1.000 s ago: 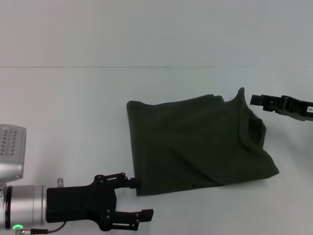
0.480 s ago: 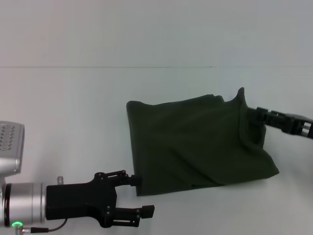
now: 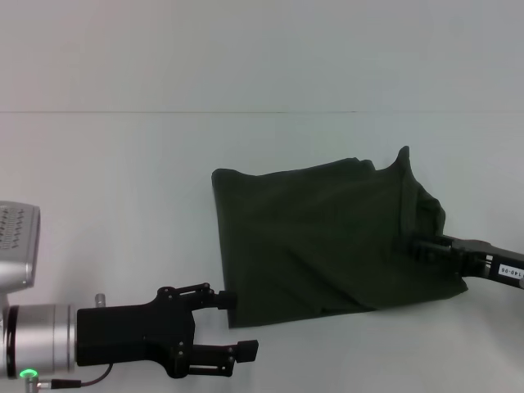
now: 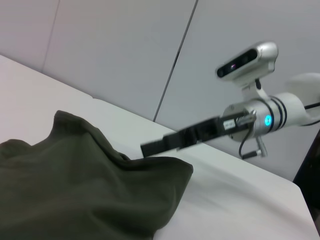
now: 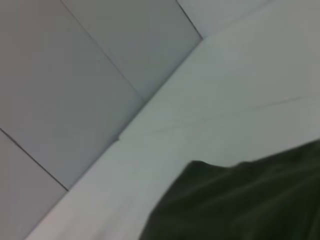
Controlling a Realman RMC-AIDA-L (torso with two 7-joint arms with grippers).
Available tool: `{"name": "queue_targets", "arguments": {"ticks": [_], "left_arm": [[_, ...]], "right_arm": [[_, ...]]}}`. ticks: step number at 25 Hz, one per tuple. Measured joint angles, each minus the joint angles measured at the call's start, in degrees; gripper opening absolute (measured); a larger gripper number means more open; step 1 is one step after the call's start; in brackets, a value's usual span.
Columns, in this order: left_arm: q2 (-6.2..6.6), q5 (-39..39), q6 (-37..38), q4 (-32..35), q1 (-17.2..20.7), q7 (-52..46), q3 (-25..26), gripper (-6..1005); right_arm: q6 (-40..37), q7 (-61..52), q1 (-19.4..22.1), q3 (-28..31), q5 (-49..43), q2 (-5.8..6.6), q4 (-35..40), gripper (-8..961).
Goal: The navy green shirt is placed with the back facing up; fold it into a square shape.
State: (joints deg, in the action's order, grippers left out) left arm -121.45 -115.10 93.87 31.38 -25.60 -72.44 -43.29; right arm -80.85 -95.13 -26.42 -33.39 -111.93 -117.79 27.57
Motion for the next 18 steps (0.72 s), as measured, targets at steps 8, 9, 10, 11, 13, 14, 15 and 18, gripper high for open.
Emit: {"name": "queue_targets", "arguments": {"ticks": [8, 9, 10, 11, 13, 14, 15, 18], "left_arm": [[0.07, 0.06, 0.03, 0.0, -0.25, 0.01, 0.34, 849], [0.07, 0.06, 0.03, 0.0, -0.31, 0.01, 0.35, 848], [0.08, 0.06, 0.04, 0.0, -0.36, 0.01, 0.34, 847], [0.08, 0.06, 0.05, 0.0, -0.38, 0.01, 0.34, 846], [0.09, 0.06, 0.07, 0.0, -0.43, 0.02, 0.33, 844], [0.09, 0.06, 0.08, 0.0, -0.43, 0.02, 0.33, 843], [0.09, 0.06, 0.08, 0.0, -0.43, 0.02, 0.32, 842], [0.09, 0.06, 0.08, 0.0, -0.43, 0.02, 0.31, 839]], "right_arm": [[4.48, 0.04, 1.58, 0.7, -0.89, 0.0, -0.33, 687], [4.85, 0.03, 1.78, 0.81, -0.78, 0.15, -0.33, 687], [5.22, -0.05, 1.97, 0.87, -0.73, 0.27, -0.32, 687], [5.68, -0.18, 2.12, 0.9, -0.72, 0.37, -0.32, 687], [6.7, -0.38, 2.41, 1.06, -0.7, 0.46, -0.33, 686], [7.14, -0.39, 2.58, 1.25, -0.7, 0.48, -0.32, 686], [7.37, -0.37, 2.73, 1.64, -0.68, 0.48, -0.33, 686], [6.69, 0.03, 2.99, 3.11, -0.67, 0.44, -0.33, 686]]}}
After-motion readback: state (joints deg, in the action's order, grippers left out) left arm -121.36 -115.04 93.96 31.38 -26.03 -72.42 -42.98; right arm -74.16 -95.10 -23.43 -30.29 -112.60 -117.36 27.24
